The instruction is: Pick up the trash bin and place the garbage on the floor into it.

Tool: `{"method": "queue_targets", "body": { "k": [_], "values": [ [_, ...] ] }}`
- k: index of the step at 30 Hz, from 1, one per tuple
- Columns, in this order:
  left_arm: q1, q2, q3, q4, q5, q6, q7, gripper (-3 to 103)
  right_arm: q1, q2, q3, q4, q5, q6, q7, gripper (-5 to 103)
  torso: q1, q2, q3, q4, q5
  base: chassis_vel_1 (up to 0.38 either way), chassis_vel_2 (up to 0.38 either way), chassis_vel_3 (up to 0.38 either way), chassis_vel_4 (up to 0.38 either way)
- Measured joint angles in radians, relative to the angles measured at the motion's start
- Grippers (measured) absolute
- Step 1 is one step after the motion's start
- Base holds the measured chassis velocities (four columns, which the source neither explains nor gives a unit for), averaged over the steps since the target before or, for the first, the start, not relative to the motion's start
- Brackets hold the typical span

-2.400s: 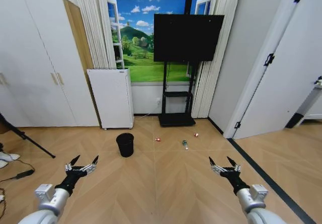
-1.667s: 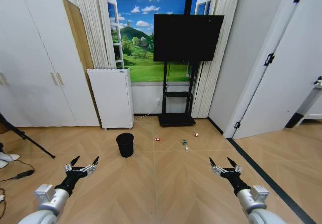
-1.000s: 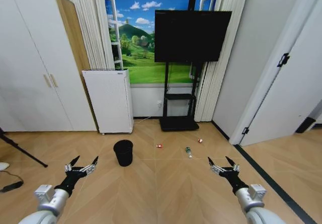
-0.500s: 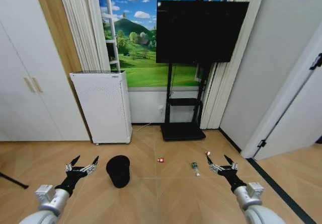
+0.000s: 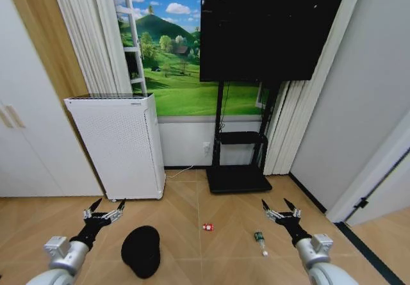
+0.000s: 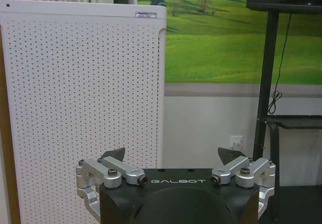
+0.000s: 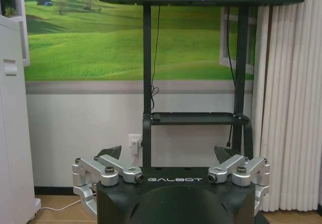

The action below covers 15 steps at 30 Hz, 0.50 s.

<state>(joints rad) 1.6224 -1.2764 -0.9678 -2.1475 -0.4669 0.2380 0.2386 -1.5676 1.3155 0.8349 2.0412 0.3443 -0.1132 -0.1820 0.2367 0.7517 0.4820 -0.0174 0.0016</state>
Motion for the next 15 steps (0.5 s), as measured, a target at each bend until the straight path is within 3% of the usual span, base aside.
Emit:
{"method": "queue_targets", "body": {
  "k": [2,3,7,8,15],
  "values": [
    [0.003,-0.002,-0.001,-0.005,0.001,0.007,0.002,100,-0.001,0.001,0.000,-0.002,0.000,-0.002,0.000,100,-0.001,-0.004,-0.002,0.0005,-0.0008,-0.204,0.237,0.208,-0.145],
    [0.004,-0.004,0.000,-0.009,0.005,0.010,0.004,100,-0.004,0.003,0.000,-0.003,0.000,-0.002,0.001,100,-0.004,-0.011,-0.006,-0.0010,-0.0030,-0.103,0.099,-0.015,-0.067],
    [0.001,-0.007,0.002,-0.012,0.011,0.012,0.004,100,-0.008,0.003,0.000,-0.007,0.000,-0.003,0.000,100,-0.012,-0.025,-0.015,-0.0005,-0.0006,-0.077,0.033,0.000,-0.048],
    [0.000,-0.009,0.004,-0.012,0.015,0.012,0.004,100,-0.009,0.004,0.000,-0.007,0.002,-0.003,0.000,100,-0.016,-0.032,-0.020,-0.0005,-0.0023,0.055,-0.054,-0.051,0.074],
    [0.003,-0.019,0.006,-0.014,0.026,0.013,0.012,100,-0.011,0.003,0.002,-0.014,0.006,0.000,-0.002,100,-0.030,-0.066,-0.039,-0.0004,-0.0016,0.063,-0.059,-0.049,0.067]
  ]
}}
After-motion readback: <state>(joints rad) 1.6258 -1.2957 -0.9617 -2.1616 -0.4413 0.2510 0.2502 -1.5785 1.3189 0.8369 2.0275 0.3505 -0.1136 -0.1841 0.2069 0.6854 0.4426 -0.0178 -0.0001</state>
